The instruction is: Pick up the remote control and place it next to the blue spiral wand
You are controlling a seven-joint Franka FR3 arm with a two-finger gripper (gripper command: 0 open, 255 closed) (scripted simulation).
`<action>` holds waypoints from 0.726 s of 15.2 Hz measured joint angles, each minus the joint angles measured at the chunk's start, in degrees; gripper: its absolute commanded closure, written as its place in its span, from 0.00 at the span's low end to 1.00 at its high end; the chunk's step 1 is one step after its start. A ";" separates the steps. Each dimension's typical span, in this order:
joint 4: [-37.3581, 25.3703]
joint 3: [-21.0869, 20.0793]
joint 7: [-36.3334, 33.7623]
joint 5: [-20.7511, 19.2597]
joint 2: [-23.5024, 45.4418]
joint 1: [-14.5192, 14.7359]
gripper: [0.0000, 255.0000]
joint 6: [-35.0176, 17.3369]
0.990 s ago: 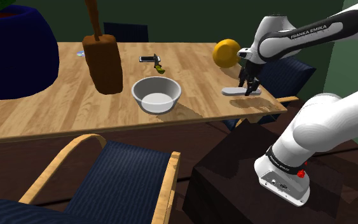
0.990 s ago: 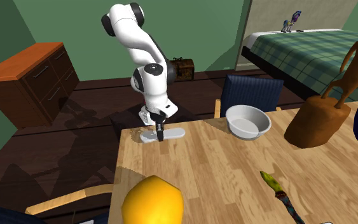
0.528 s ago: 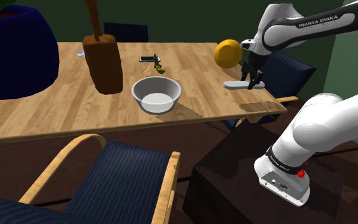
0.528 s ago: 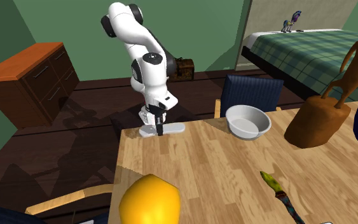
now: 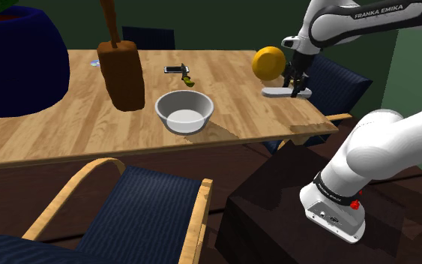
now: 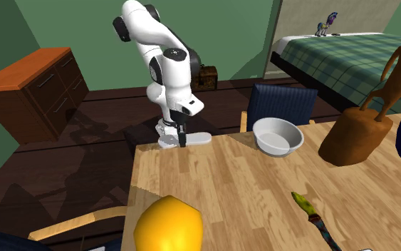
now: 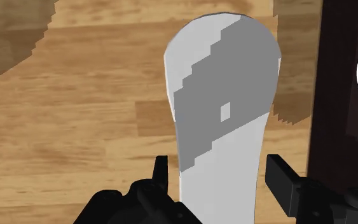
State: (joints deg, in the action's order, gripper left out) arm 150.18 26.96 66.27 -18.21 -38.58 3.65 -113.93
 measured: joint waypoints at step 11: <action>-14.29 -3.83 -6.38 9.68 19.89 10.19 1.00 -4.64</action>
State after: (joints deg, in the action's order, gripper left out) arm 135.89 23.13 59.90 -8.52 -18.69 13.83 -118.57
